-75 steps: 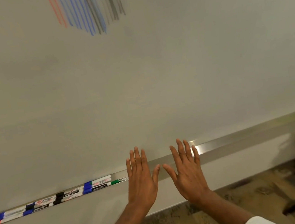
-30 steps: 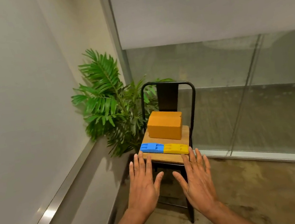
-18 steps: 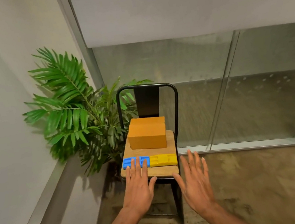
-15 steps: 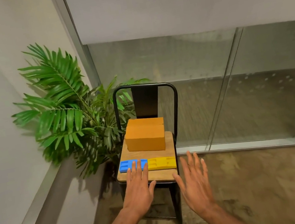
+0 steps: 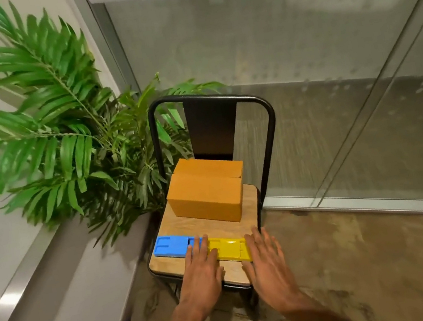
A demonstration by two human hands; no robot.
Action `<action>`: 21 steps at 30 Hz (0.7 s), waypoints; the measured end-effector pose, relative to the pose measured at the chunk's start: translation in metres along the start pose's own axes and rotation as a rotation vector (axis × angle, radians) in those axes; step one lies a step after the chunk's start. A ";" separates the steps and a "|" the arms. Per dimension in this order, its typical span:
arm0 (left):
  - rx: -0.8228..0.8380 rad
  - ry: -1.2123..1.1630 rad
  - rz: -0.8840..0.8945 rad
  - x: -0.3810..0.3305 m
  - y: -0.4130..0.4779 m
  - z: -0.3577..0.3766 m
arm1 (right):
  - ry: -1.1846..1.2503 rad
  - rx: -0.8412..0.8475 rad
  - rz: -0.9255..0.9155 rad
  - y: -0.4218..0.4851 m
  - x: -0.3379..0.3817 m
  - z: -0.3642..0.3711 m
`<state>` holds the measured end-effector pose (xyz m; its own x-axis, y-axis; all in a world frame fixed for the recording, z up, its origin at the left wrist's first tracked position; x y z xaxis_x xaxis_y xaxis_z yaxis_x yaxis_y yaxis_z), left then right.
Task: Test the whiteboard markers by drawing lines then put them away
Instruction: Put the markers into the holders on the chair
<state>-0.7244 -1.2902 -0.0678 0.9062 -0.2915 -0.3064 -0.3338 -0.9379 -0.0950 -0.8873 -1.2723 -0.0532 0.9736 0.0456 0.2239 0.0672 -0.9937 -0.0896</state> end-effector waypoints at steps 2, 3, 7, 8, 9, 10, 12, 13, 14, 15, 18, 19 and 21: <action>-0.020 -0.022 -0.010 0.002 0.008 0.005 | 0.034 0.036 -0.019 0.012 -0.003 0.009; -0.024 -0.027 -0.022 0.004 0.011 0.007 | 0.051 0.047 -0.027 0.017 -0.004 0.013; -0.066 -0.045 -0.024 0.005 0.018 0.016 | 0.092 0.089 -0.069 0.030 -0.004 0.026; -0.077 -0.052 -0.024 0.006 0.019 0.018 | 0.096 0.107 -0.081 0.032 -0.004 0.029; -0.085 -0.059 -0.027 0.007 0.020 0.020 | 0.099 0.121 -0.091 0.034 -0.005 0.033; -0.087 -0.059 -0.031 0.009 0.021 0.022 | 0.102 0.127 -0.099 0.036 -0.006 0.036; -0.096 -0.052 -0.031 0.011 0.023 0.024 | 0.108 0.113 -0.118 0.038 -0.006 0.040; -0.110 -0.052 -0.028 0.011 0.024 0.023 | 0.099 0.102 -0.126 0.038 -0.005 0.040; -0.121 -0.055 -0.024 0.010 0.025 0.021 | 0.089 0.089 -0.135 0.038 -0.006 0.043; -0.130 -0.058 -0.024 0.010 0.026 0.020 | 0.083 0.060 -0.144 0.039 -0.006 0.045; -0.154 -0.060 -0.027 0.007 0.025 0.017 | 0.082 -0.036 -0.165 0.039 -0.004 0.036; -0.162 -0.064 -0.027 0.005 0.024 0.014 | 0.073 -0.059 -0.169 0.038 -0.004 0.032; -0.181 -0.072 -0.021 0.001 0.022 0.009 | 0.044 -0.070 -0.155 0.038 -0.004 0.027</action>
<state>-0.7336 -1.3096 -0.0783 0.8895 -0.2636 -0.3733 -0.2572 -0.9640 0.0678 -0.8832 -1.3073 -0.0838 0.9420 0.1961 0.2725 0.1992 -0.9798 0.0164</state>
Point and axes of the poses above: each hand's wrist, its own y-axis towards the middle knuckle, its own z-axis out of the palm, x = y × z, the point moved 6 cm from there along y, towards the middle knuckle, and after that the axes turned 5 degrees about -y, right-handed, at the moved point
